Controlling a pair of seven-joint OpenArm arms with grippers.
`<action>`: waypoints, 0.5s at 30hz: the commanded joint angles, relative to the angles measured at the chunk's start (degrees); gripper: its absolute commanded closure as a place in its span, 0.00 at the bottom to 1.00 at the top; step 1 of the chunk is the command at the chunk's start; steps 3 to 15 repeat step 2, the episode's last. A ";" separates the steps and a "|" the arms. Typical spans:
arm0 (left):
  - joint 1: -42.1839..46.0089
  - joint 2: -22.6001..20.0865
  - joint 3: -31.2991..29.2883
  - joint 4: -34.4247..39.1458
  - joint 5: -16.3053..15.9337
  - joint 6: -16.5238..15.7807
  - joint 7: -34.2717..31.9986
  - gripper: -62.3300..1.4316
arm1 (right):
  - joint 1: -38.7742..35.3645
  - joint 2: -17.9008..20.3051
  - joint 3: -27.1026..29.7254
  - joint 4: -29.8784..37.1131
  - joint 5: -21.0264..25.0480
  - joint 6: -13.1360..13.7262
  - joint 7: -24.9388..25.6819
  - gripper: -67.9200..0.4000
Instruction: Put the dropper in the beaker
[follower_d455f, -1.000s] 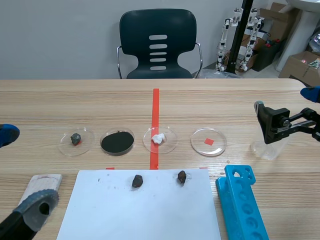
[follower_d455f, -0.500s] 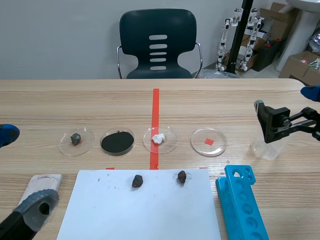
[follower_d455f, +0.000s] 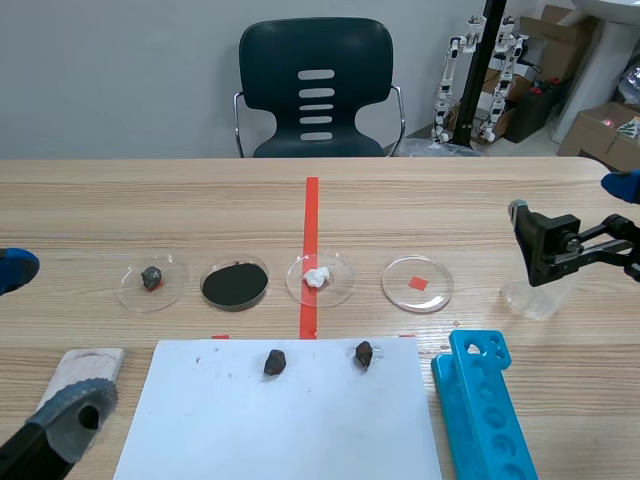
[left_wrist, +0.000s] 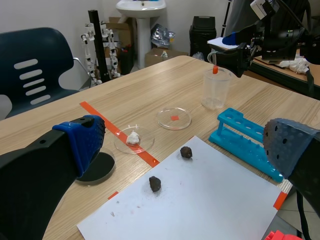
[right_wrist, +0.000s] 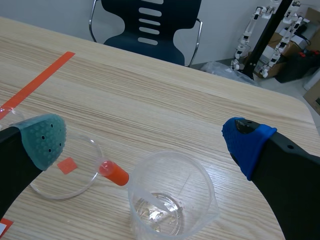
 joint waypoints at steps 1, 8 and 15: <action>0.17 0.15 -0.48 0.94 -0.79 -0.13 -0.74 0.00 | 0.85 0.74 0.39 1.05 0.61 -0.22 1.05 0.00; 0.17 0.15 -0.48 0.94 -0.79 -0.13 -0.74 0.00 | 0.85 0.74 0.39 1.05 0.61 -0.22 1.05 0.00; 0.17 0.15 -0.48 0.94 -0.79 -0.13 -0.74 0.00 | 0.85 0.74 0.39 1.05 0.61 -0.22 1.05 0.00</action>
